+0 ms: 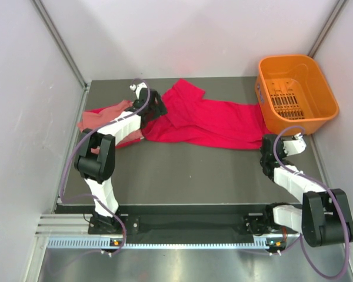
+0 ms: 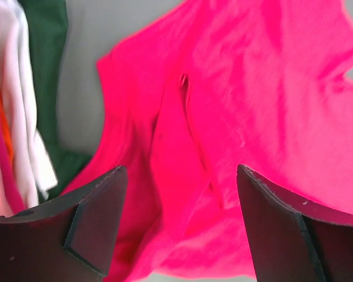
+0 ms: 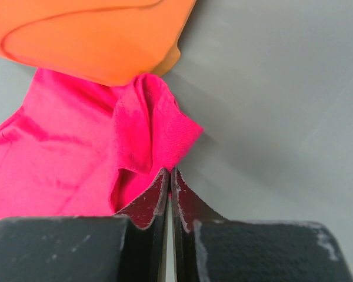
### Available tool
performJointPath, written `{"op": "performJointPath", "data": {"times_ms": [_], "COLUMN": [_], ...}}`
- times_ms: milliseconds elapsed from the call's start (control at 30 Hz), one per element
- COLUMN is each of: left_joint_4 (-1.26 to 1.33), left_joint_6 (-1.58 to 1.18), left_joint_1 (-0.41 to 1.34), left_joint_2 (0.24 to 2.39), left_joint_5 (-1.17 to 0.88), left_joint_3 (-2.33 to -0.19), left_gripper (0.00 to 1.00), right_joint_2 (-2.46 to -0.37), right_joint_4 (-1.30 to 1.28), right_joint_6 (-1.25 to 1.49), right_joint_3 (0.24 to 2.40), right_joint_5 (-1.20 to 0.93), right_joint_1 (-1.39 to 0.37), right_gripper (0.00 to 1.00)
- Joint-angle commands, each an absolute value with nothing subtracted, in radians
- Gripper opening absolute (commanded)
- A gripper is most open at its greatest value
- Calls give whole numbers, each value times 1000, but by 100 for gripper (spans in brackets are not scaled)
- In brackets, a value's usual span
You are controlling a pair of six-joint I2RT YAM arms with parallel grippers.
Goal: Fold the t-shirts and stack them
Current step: Fold the tshirt
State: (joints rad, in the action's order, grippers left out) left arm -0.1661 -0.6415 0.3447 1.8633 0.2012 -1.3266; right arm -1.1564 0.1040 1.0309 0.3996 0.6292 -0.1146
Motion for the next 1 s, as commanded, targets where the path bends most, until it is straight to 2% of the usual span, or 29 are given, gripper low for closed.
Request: {"op": "performJointPath", "data": {"times_ms": [0,133,233,267,333,567,667,767,967], "left_joint_4": [-109,-130,-202,-225,-239,-273,-278,-299,-252], "left_joint_6": [-672,-669,-635,-637,-634,-629,-618,-615,-620], "left_joint_1": [322,316,316,314,310,296,284,270,204], "left_joint_2": [1879,1934,1989,2005,2011,2045,2055,2053,1978], "left_joint_5": [247,276,313,336,362,373,353,356,338], "left_joint_3": [-1371,-1413,-1468,-1483,-1479,-1465,-1451,-1439,-1300], "left_gripper": [79,74,49,34,28,27,20,18,19], "right_joint_2": [-1166,-1186,-1193,-1192,-1187,-1190,-1192,-1190,-1197], "right_joint_4": [141,143,143,141,144,149,149,149,144], "right_joint_6": [1019,1015,1012,1012,1011,1009,1009,1008,1012], "right_joint_3": [414,422,428,428,425,425,426,426,429], "right_joint_5": [640,623,615,617,615,609,606,604,604], "right_joint_1": [-104,-106,-104,-106,-106,-104,-106,-106,-107], "right_gripper": [0,0,0,0,0,0,0,0,0]}}
